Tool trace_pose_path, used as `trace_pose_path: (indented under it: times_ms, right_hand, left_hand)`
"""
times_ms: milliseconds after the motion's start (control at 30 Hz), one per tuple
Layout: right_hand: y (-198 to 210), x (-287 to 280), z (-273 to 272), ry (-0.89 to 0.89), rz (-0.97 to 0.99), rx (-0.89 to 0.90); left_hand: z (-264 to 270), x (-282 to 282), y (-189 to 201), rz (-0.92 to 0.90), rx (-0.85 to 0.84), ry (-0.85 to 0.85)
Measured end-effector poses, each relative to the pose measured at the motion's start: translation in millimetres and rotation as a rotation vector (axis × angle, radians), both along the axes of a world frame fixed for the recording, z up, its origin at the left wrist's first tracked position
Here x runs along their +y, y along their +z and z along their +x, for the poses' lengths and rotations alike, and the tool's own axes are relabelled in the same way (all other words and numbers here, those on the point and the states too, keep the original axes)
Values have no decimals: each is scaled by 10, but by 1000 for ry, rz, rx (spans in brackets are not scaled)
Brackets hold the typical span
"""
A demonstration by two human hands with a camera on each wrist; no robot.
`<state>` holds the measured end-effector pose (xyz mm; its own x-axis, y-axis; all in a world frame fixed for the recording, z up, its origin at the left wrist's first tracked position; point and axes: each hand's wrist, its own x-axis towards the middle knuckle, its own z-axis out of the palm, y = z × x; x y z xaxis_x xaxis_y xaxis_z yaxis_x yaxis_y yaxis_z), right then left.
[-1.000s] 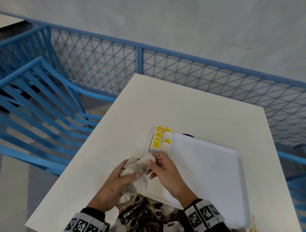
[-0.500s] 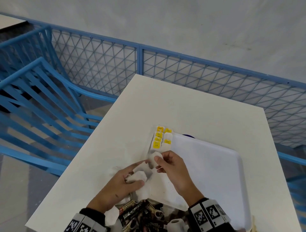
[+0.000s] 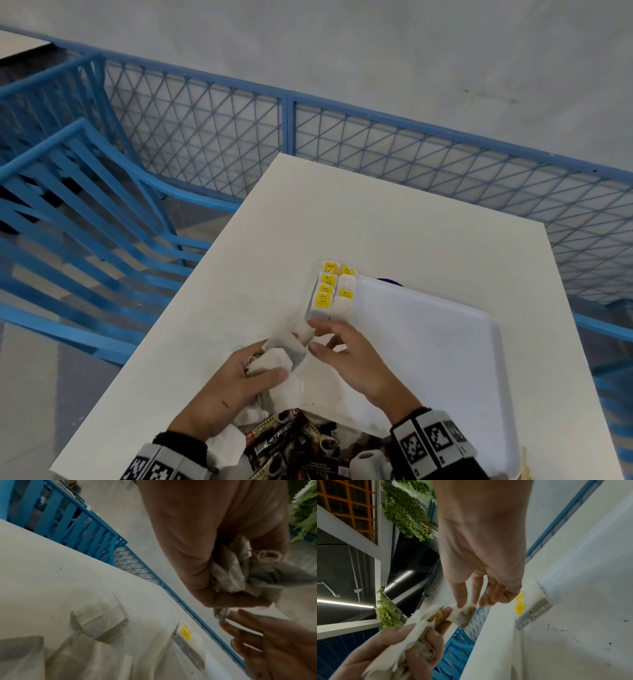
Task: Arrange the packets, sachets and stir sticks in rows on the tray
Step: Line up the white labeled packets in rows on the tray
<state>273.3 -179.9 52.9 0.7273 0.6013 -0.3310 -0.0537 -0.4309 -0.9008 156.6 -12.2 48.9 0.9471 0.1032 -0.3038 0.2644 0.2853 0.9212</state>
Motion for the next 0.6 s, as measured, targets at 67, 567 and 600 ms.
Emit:
trace_pose_path:
  times_ms: [67,567,600]
  right_hand:
    - [-30,10,11,27,-1,43]
    - [-560,171,280,-544,147,383]
    - [-577,194,292,-571,140,389]
  left_hand:
    - [4,17,14,-28,-6,13]
    - [20,152,-93,-144,36,215]
    - [17,158,-102,-144,46,221]
